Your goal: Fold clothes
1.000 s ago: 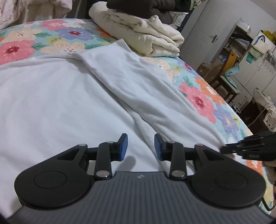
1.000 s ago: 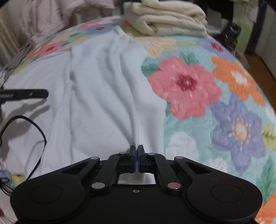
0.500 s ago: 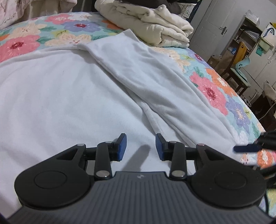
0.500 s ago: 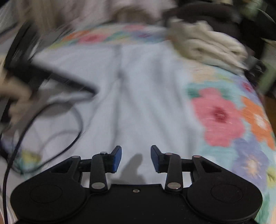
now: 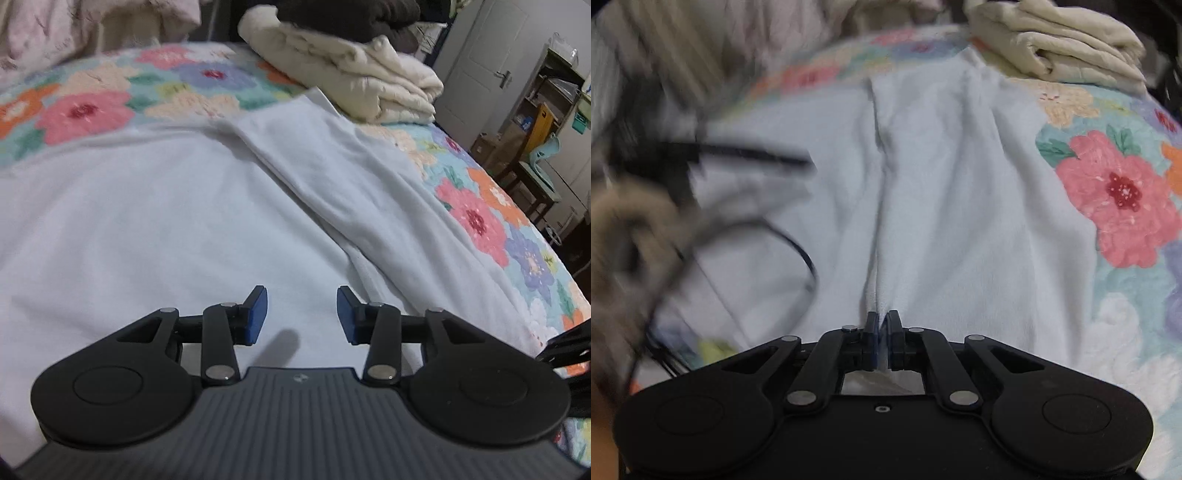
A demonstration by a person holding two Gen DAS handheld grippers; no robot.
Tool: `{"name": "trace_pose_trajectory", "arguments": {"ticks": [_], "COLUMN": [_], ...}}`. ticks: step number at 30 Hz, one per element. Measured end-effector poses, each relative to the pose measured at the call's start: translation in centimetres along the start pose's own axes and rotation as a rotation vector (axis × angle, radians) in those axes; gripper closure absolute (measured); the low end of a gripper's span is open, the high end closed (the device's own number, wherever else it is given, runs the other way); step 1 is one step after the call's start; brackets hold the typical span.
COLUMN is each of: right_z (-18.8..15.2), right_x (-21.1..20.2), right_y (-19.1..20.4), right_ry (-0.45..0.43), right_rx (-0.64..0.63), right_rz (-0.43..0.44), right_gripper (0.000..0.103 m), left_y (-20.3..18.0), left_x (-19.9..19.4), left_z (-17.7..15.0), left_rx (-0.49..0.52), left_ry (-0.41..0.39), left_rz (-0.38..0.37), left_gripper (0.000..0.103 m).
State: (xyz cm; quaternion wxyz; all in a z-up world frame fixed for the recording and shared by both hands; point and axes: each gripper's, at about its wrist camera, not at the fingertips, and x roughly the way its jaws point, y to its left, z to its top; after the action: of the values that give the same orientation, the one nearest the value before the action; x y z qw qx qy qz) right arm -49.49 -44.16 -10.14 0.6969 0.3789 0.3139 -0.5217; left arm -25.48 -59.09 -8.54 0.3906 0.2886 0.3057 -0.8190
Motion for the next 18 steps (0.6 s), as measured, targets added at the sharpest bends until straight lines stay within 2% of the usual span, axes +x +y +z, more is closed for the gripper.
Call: {"name": "trace_pose_trajectory", "arguments": {"ticks": [2, 3, 5, 8, 11, 13, 15, 18], "right_z": [-0.8, -0.8, -0.5, 0.1, 0.7, 2.1, 4.1, 7.2], "right_x": [1.0, 0.9, -0.1, -2.0, -3.6, -4.2, -5.0, -6.3], "right_y": [-0.1, -0.4, -0.4, 1.1, 3.4, 4.2, 4.1, 3.4], "right_ry": [0.017, 0.011, -0.032, -0.125, -0.259, -0.328, -0.391, -0.452], "right_rx": [-0.024, 0.005, 0.007, -0.099, -0.232, -0.272, -0.253, -0.185], "right_rz": [-0.025, 0.011, 0.031, -0.021, -0.072, -0.092, -0.125, -0.118], "right_gripper": [0.083, 0.072, 0.063, 0.064, 0.064, 0.064, 0.063, 0.063], "left_y": [0.7, 1.2, 2.2, 4.3, 7.4, 9.6, 11.6, 12.4], "left_x": [-1.0, -1.6, -2.8, -5.4, -9.3, -12.4, -15.8, -20.9], "left_z": [0.1, 0.1, 0.1, -0.3, -1.6, -3.3, -5.3, -7.8], "left_rx": [-0.018, -0.026, -0.042, -0.102, -0.192, -0.227, -0.264, -0.198], "left_ry": [-0.014, -0.021, -0.035, -0.056, -0.107, -0.124, -0.110, -0.112], "left_rz": [0.028, 0.050, 0.095, 0.162, 0.223, 0.324, 0.449, 0.575], "left_gripper": [0.062, 0.062, 0.062, 0.061, 0.051, 0.050, 0.050, 0.050]}}
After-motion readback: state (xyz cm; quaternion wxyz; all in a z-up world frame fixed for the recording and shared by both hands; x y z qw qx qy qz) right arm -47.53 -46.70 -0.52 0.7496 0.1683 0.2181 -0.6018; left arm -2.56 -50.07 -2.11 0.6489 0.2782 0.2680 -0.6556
